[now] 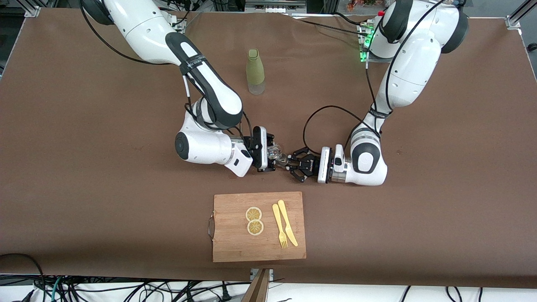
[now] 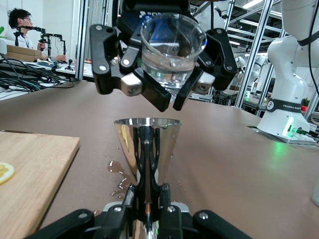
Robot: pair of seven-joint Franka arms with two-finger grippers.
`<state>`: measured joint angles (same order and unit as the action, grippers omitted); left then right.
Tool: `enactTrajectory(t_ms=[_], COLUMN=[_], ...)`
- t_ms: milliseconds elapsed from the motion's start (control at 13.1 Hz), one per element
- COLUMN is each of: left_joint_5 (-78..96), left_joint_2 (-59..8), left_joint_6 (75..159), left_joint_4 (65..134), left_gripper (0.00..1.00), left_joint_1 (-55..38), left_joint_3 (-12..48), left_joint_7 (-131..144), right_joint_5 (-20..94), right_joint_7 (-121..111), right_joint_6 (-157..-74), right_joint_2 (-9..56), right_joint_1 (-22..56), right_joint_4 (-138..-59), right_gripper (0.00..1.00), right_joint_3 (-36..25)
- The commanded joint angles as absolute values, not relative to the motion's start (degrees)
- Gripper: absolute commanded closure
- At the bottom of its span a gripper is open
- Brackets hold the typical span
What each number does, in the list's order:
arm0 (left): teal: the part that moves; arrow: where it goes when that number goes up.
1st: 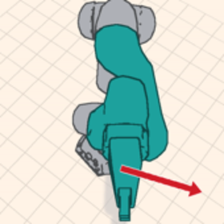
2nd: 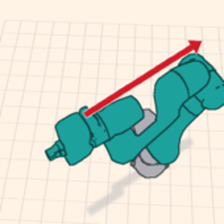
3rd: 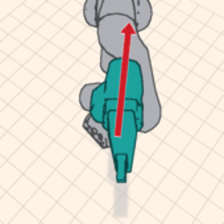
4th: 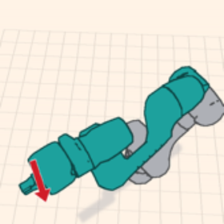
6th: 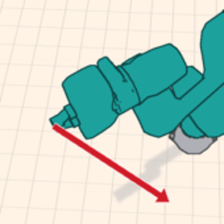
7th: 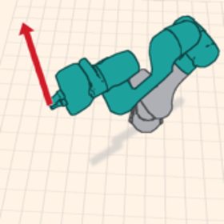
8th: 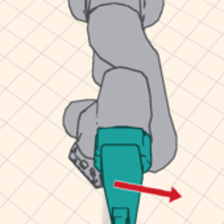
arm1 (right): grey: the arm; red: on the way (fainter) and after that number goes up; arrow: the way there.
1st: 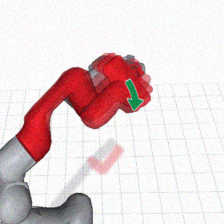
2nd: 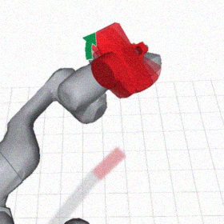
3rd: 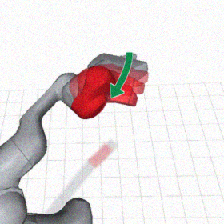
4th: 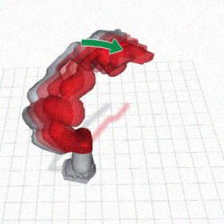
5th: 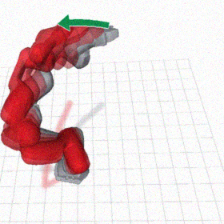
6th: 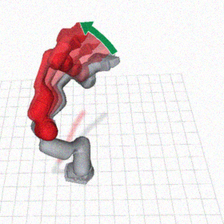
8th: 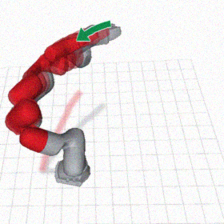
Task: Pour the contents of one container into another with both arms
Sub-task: 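Tilt the glass cup with the right gripper to pour into the jigger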
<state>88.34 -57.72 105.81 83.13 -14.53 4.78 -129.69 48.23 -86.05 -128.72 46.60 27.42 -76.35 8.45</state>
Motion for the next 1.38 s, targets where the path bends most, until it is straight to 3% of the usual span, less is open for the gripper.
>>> enactTrajectory(t_ms=[0,1302], left_joint_5=[88.51,88.51], left_joint_2=[-57.75,-57.74], left_joint_6=[105.30,105.29], left_joint_4=[82.35,82.44], left_gripper=[1.00,1.00], left_joint_1=[-14.24,-14.15], left_joint_3=[4.75,4.75], left_joint_7=[-132.10,-132.10], right_joint_5=[45.89,40.52], right_joint_7=[-84.46,-78.23], right_joint_6=[-129.02,-131.48], right_joint_2=[45.44,45.61], right_joint_1=[28.21,28.74], right_joint_4=[-76.73,-75.94], right_gripper=[1.00,1.00], right_joint_3=[8.00,7.91])
